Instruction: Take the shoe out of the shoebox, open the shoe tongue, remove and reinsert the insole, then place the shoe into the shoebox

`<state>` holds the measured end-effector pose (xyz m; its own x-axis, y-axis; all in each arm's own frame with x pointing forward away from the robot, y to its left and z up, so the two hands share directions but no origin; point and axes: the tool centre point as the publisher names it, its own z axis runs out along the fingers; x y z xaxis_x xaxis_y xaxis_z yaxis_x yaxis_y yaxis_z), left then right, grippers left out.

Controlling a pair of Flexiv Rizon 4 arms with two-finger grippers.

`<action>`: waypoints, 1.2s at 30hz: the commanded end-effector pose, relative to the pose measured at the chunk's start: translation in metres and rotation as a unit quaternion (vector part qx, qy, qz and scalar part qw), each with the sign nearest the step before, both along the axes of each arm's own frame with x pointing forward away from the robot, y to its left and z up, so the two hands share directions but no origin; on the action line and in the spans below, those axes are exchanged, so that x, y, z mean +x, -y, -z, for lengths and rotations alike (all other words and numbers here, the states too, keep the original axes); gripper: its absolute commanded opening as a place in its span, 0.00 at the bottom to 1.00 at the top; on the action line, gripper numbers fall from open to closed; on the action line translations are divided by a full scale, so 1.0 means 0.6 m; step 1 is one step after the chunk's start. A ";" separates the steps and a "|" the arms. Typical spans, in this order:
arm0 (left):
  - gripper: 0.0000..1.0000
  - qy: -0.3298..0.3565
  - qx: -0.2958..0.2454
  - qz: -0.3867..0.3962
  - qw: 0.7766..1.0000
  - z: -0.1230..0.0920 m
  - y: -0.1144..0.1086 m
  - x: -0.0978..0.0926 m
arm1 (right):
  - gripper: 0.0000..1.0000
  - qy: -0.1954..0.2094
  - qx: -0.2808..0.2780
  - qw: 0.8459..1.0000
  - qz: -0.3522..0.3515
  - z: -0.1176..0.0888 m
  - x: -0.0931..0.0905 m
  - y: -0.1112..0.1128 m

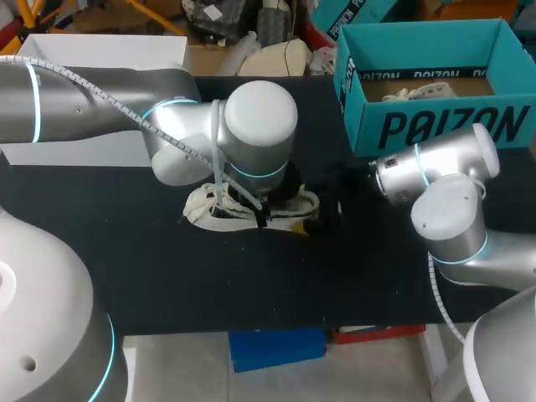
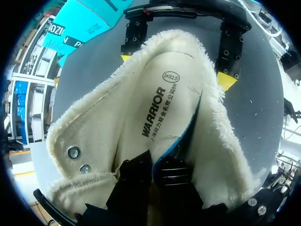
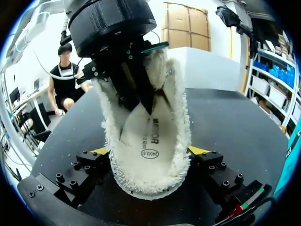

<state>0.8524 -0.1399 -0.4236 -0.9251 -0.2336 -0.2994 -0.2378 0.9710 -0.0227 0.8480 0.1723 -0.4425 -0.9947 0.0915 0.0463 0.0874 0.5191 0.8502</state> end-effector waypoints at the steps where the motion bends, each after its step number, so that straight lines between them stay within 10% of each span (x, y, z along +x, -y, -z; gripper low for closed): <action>1: 0.00 -0.004 -0.024 0.001 1.000 -0.016 -0.025 0.012 | 0.00 -0.001 -0.001 1.000 0.000 0.004 -0.002 0.003; 23: 0.00 -0.039 -0.132 0.053 0.989 -0.082 -0.013 -0.012 | 0.00 -0.001 -0.001 1.000 0.000 0.004 -0.002 0.003; 36: 0.00 -0.046 -0.093 0.105 0.989 -0.041 0.018 -0.029 | 0.00 -0.001 -0.001 1.000 0.000 0.004 -0.002 0.003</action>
<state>0.8331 -0.1442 -0.3914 -0.9795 -0.0848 -0.1827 -0.0458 0.9771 -0.2079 0.8475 0.1720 -0.4429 -0.9949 0.0895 0.0466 0.0866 0.5206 0.8494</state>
